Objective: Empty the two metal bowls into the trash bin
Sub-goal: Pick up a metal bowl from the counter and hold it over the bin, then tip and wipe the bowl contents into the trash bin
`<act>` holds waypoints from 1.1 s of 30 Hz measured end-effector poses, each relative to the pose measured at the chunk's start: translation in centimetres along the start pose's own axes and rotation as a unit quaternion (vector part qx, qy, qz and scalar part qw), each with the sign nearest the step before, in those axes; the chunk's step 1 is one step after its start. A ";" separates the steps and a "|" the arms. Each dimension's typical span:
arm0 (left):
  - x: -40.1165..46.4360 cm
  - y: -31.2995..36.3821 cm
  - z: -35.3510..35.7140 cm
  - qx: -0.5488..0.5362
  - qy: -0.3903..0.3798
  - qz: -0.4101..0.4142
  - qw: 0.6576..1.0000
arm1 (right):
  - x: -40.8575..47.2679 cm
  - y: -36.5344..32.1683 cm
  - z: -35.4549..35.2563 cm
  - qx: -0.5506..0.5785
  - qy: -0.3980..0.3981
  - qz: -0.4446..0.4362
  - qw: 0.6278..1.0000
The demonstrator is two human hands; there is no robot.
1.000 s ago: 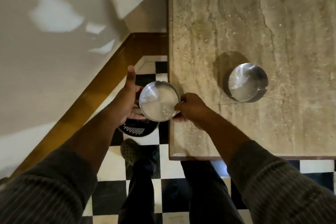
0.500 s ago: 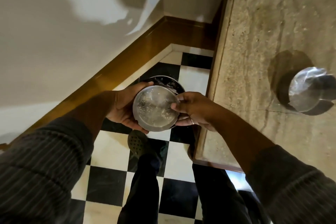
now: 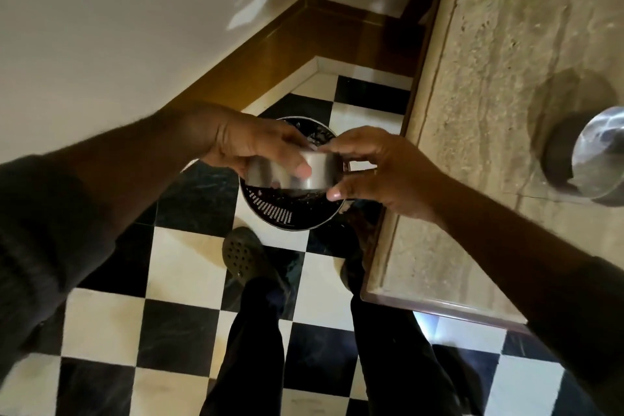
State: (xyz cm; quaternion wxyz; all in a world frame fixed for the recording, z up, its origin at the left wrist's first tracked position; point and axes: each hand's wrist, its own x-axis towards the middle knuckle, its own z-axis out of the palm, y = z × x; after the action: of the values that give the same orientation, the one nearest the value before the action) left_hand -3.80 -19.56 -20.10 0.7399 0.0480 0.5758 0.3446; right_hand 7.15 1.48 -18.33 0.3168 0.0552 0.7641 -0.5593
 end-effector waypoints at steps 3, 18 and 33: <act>0.4 -0.4 1.6 0.197 0.143 0.060 0.968 | -1.2 0.4 0.8 -0.159 -0.024 -0.062 0.985; 3.1 -5.9 6.4 0.334 0.441 0.247 0.796 | -2.6 -0.4 5.5 -0.444 0.000 -0.078 0.893; 2.3 -6.9 4.3 0.333 0.450 0.268 0.785 | -1.2 -0.9 4.5 -0.466 0.054 -0.235 0.851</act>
State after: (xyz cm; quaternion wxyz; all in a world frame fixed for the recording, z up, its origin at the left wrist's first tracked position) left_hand 3.33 -22.08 -23.79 0.2135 0.2830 0.8861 0.2984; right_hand 9.64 -2.52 -17.73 0.1230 -0.2498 0.9412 -0.1911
